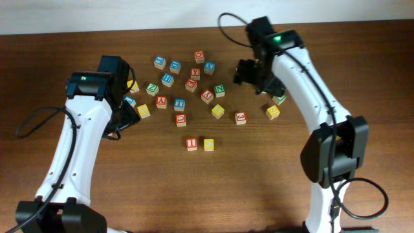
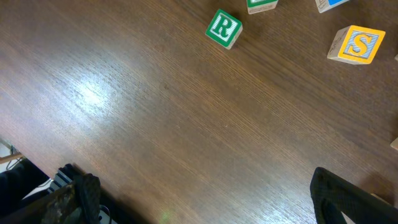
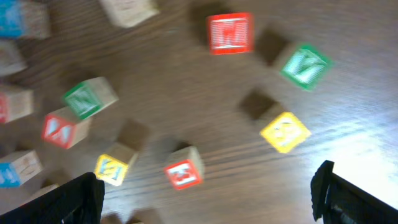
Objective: Spell out ICRA
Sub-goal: 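Move the left gripper over the green R block on the left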
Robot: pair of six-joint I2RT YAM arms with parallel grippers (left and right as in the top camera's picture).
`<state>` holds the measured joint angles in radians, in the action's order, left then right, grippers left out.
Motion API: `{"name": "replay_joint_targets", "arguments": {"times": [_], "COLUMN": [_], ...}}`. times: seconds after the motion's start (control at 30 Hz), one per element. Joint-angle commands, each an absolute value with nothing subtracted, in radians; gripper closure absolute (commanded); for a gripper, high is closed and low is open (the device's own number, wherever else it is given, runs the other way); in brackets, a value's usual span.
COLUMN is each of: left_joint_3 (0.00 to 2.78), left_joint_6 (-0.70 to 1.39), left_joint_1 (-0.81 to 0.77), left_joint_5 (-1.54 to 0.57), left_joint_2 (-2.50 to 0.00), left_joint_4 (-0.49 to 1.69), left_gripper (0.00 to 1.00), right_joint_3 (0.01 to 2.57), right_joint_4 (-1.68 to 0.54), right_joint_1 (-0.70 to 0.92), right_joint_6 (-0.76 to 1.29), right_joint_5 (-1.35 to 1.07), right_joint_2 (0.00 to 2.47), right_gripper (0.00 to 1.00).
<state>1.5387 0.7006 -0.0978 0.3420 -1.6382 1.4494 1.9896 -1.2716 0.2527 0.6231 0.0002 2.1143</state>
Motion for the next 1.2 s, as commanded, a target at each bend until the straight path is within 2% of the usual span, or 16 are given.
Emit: {"name": "replay_joint_targets", "arguments": {"times": [0.0,0.27,0.4,0.47,0.5,0.67,0.87,1.0,1.17], "left_joint_3": [1.534,1.534,1.534,1.534,1.534,1.534,1.534,1.534,1.532], "left_joint_6": [0.714,0.714,0.714,0.714,0.714,0.702,0.702,0.703,0.707], "left_joint_1": [-0.096,-0.096,-0.096,-0.096,-0.096,-0.098,-0.097,-0.097,-0.097], "left_joint_5": [0.360,0.360,0.338,0.220,0.054,-0.075,-0.051,0.192,0.236], "left_joint_2": [-1.634,-1.634,-1.634,-1.634,-1.634,-1.634,-1.634,-1.634,-1.634], "left_joint_4": [1.448,1.448,1.447,1.448,1.414,1.380,1.279,1.145,1.163], "left_gripper": [0.01,0.01,0.01,0.01,0.01,0.01,0.01,0.01,0.01], "right_joint_3": [1.996,1.995,1.995,1.995,1.996,1.995,1.995,1.995,1.995], "right_joint_4": [-1.309,-1.415,-1.426,-1.425,-1.425,-1.425,-1.425,-1.425,-1.425], "right_joint_1": [0.174,-0.089,-0.160,-0.166,-0.166,-0.166,-0.166,-0.166,-0.166], "right_joint_6": [0.610,0.606,0.607,0.607,0.607,0.607,0.607,0.607,0.607], "right_joint_5": [-0.049,0.019,-0.006,-0.018,-0.018,-0.018,-0.018,-0.018,-0.018], "right_joint_2": [2.120,2.120,2.120,2.120,2.120,2.120,2.120,2.120,2.120], "right_gripper": [0.02,0.02,0.02,0.02,0.01,0.02,0.02,0.02,0.02]}}
